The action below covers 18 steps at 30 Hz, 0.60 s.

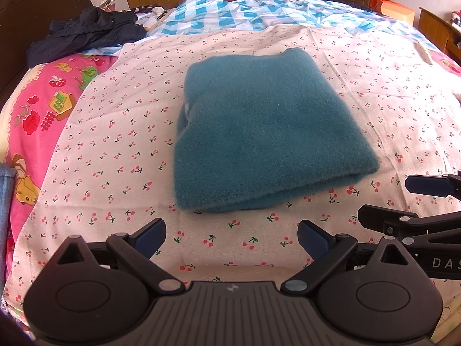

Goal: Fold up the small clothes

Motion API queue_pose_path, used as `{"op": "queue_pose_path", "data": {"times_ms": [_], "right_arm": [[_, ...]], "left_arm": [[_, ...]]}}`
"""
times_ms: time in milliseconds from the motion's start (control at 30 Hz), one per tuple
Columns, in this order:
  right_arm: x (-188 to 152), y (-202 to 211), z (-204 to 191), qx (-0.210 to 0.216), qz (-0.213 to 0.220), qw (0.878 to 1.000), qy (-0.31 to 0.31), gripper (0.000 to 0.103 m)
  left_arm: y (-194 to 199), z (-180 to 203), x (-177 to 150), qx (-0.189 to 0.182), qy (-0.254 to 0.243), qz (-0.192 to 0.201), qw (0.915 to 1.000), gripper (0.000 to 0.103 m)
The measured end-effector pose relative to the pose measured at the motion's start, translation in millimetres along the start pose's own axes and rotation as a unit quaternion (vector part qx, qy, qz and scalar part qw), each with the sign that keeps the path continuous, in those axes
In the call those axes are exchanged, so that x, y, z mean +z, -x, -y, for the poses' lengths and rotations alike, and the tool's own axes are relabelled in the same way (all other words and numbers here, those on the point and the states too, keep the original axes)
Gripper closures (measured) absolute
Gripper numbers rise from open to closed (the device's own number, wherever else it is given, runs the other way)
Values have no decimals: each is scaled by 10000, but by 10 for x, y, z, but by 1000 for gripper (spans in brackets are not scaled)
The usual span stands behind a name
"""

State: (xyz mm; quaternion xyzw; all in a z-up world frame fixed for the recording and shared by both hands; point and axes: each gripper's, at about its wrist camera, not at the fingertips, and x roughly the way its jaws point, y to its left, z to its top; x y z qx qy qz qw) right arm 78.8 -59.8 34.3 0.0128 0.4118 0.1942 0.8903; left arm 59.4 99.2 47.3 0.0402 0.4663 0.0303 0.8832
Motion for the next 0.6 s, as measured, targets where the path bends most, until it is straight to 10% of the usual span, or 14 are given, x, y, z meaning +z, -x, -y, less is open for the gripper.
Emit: {"op": "queue_pose_path", "data": {"times_ms": [600], "right_arm": [[0,11,-16,9,6,10000,17,20]], "left_arm": [[19,-12,-3,-7,19,1,10000,3]]}}
